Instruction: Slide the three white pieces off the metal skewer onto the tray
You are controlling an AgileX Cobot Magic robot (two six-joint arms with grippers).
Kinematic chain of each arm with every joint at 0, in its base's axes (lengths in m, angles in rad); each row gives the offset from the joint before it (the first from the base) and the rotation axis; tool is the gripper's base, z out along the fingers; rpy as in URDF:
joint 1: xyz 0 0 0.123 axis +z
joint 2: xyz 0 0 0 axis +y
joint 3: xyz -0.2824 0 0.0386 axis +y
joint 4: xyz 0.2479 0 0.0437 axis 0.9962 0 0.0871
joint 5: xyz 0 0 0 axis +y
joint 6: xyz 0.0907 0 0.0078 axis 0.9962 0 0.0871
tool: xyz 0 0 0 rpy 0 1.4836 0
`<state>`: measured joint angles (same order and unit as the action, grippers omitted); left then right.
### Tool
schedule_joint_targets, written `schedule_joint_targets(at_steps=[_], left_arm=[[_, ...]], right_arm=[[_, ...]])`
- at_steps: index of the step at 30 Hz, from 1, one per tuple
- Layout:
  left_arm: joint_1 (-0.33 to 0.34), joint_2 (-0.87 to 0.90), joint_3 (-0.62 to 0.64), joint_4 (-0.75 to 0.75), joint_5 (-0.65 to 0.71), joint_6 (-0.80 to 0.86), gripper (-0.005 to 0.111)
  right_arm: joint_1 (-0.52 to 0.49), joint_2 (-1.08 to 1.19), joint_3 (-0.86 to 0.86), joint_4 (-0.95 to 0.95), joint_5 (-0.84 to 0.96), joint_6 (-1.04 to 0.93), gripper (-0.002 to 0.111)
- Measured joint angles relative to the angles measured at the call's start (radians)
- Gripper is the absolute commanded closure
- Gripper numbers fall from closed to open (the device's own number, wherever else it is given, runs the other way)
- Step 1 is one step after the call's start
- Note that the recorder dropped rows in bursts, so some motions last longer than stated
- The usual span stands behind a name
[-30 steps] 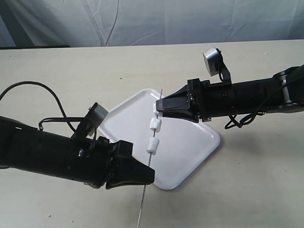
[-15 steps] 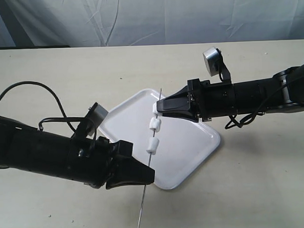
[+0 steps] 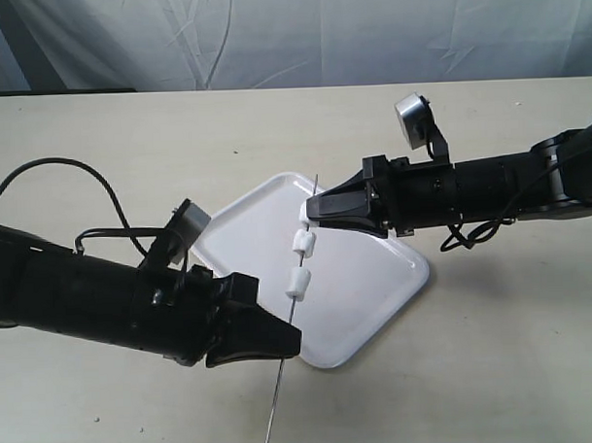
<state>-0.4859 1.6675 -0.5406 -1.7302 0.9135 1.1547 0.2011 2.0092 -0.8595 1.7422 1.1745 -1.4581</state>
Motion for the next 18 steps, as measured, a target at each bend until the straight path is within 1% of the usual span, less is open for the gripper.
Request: schedule_joint_targets(at_steps=[14, 18], left_arm=[[0.000, 0.000, 0.000, -0.006, 0.006, 0.000, 0.107], [0.005, 0.000, 0.029, -0.008, 0.015, 0.004, 0.107]], right_arm=[[0.000, 0.000, -0.023, -0.002, -0.019, 0.000, 0.084], [0.000, 0.000, -0.052, -0.002, -0.055, 0.012, 0.084]])
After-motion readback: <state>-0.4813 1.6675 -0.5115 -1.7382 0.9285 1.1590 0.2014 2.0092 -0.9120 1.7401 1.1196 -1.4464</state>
